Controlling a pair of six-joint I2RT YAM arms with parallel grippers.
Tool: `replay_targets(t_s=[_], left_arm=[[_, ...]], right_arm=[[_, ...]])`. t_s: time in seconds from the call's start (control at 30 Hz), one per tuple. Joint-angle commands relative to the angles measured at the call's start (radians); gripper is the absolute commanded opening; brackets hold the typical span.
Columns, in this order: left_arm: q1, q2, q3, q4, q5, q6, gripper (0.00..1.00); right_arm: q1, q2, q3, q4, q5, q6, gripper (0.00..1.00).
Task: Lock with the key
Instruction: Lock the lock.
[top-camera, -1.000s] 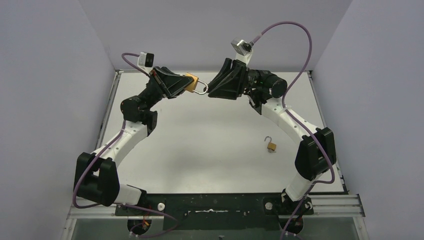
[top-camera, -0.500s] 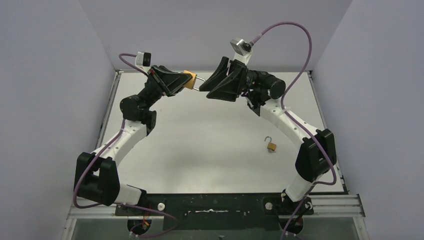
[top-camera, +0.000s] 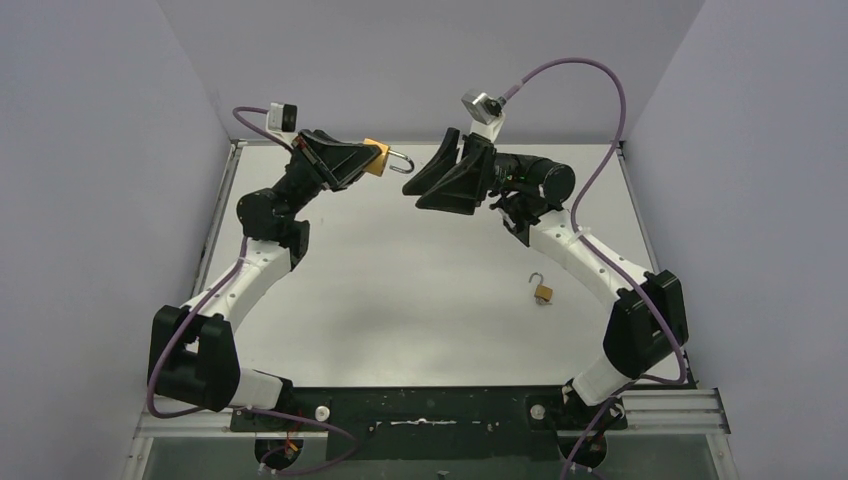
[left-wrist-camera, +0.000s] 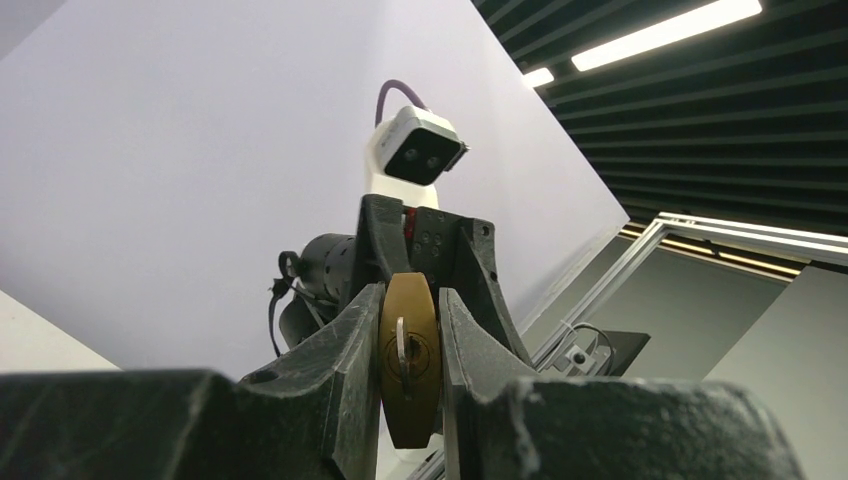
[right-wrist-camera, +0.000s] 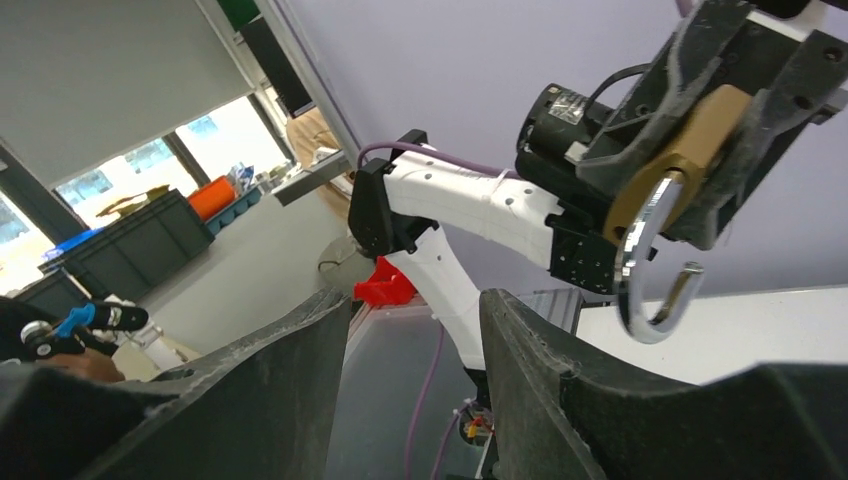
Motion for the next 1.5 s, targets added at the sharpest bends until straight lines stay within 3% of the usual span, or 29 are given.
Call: replay_targets(t_s=[0.0, 0.07, 0.13, 0.3, 0.33, 0.6, 0.93, 1.03, 1.47], left_arm=[[0.025, -0.049, 0.043, 0.069, -0.020, -0.009, 0.00], [0.032, -0.052, 0.045, 0.067, -0.019, -0.011, 0.00], [0.040, -0.053, 0.044, 0.068, -0.018, -0.018, 0.00], [0.055, -0.044, 0.048, 0.096, -0.024, -0.058, 0.00], [0.054, -0.043, 0.051, 0.095, -0.025, -0.062, 0.00], [0.006, -0.027, 0.097, 0.096, 0.011, -0.100, 0.00], [0.004, -0.026, 0.092, 0.095, 0.017, -0.109, 0.00], [0.004, -0.019, 0.092, 0.095, 0.017, -0.109, 0.00], [0.004, -0.018, 0.089, 0.095, 0.018, -0.109, 0.00]], right_arm=[[-0.014, -0.066, 0.070, 0.123, -0.088, 0.081, 0.51], [-0.024, -0.110, 0.054, -0.011, -0.115, -0.017, 0.50], [-0.041, -0.176, 0.036, -0.266, -0.140, -0.273, 0.50], [-0.075, -0.309, 0.150, -1.364, -0.031, -1.161, 0.55], [-0.074, -0.308, 0.163, -1.419, -0.022, -1.207, 0.56], [-0.079, -0.190, 0.124, -0.900, -0.102, -0.910, 0.65], [-0.078, -0.039, 0.156, -0.085, -0.137, -0.348, 0.69], [-0.077, -0.025, 0.169, -0.003, -0.127, -0.277, 0.69], [-0.014, 0.045, 0.239, -0.004, -0.129, -0.266, 0.68]])
